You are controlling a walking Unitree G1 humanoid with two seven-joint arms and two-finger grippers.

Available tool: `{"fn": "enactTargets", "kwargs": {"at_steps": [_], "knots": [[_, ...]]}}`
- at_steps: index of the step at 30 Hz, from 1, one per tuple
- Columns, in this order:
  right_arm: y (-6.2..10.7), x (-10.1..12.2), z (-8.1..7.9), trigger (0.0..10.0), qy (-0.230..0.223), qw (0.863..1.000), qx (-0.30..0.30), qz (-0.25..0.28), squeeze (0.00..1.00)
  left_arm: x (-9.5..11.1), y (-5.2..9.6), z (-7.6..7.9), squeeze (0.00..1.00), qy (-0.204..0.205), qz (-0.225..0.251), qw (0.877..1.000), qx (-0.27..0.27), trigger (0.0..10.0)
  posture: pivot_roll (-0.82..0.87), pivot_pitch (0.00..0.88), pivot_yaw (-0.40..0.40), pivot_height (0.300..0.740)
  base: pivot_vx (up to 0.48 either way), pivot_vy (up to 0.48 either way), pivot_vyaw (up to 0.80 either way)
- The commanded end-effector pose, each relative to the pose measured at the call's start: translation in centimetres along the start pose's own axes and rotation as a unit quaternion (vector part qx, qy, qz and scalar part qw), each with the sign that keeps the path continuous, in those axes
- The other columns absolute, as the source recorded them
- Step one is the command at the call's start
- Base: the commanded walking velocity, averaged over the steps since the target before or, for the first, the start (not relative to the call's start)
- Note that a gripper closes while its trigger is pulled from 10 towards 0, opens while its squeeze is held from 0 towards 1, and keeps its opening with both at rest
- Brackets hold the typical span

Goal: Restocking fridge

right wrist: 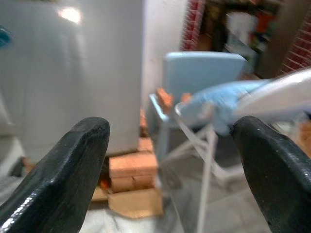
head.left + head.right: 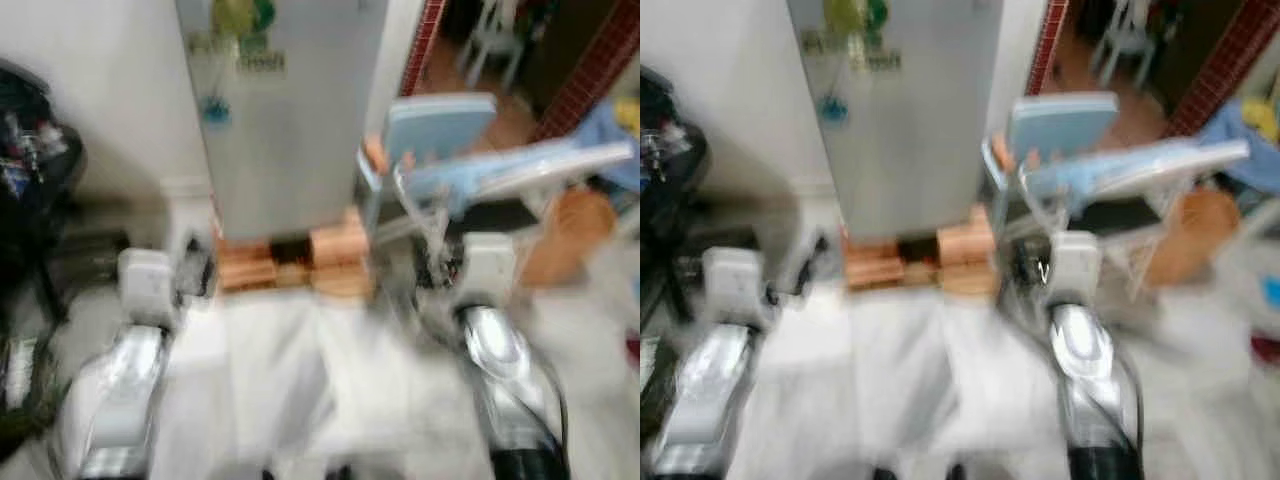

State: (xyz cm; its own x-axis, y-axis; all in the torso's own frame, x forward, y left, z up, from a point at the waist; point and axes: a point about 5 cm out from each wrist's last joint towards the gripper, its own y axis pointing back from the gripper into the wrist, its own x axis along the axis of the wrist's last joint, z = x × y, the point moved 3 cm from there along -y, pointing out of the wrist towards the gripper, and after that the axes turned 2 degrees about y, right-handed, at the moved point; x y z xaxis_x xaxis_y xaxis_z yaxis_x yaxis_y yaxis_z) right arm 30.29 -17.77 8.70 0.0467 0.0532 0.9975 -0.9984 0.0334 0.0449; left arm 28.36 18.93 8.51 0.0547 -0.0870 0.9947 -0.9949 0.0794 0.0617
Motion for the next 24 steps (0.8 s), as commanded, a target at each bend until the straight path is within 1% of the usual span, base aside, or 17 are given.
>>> {"fn": "enactTargets", "kwargs": {"at_steps": [1,4,9,18,20,22,24], "knots": [[-0.25,0.71,-0.11,10.0,-0.001,1.000,-0.003,0.012,0.00,0.40,-0.19,-0.55,0.00,-0.006,0.005,1.000,0.002,10.0,0.02,0.040,-0.043,0.740,0.000,0.439,-0.80],[-0.31,0.77,-0.24,10.0,0.000,1.000,-0.002,0.015,0.00,0.62,-0.39,-0.73,0.00,-0.006,0.008,1.000,0.001,10.0,0.01,0.042,-0.037,0.740,0.000,0.426,-0.80],[-0.48,1.01,-0.29,10.0,0.003,1.000,-0.003,0.020,0.00,0.96,-0.65,-0.77,0.00,-0.006,0.012,1.000,0.000,10.0,0.01,0.049,-0.029,0.740,0.255,0.405,-0.80],[-0.56,1.25,-0.75,10.0,0.004,1.000,0.001,0.024,0.00,1.12,-0.55,-0.40,0.00,-0.009,0.020,1.000,-0.009,10.0,0.01,0.060,-0.029,0.740,0.363,0.308,-0.80],[-0.42,1.11,-0.88,10.0,0.005,1.000,0.003,0.022,0.00,1.09,-0.46,-0.38,0.00,-0.011,0.021,1.000,-0.006,10.0,0.01,0.061,-0.032,0.740,0.277,0.000,0.00],[-0.25,0.94,-0.99,10.0,0.005,1.000,0.004,0.020,0.00,0.99,-0.35,-0.34,0.00,-0.013,0.020,1.000,-0.004,10.0,0.01,0.061,-0.037,0.740,0.000,0.000,0.00],[0.15,0.42,-0.90,10.0,0.015,1.000,0.003,0.012,0.00,0.66,-0.03,-0.17,0.00,-0.013,0.015,1.000,-0.002,10.0,0.01,0.061,-0.042,0.740,0.000,0.000,0.00]]}}
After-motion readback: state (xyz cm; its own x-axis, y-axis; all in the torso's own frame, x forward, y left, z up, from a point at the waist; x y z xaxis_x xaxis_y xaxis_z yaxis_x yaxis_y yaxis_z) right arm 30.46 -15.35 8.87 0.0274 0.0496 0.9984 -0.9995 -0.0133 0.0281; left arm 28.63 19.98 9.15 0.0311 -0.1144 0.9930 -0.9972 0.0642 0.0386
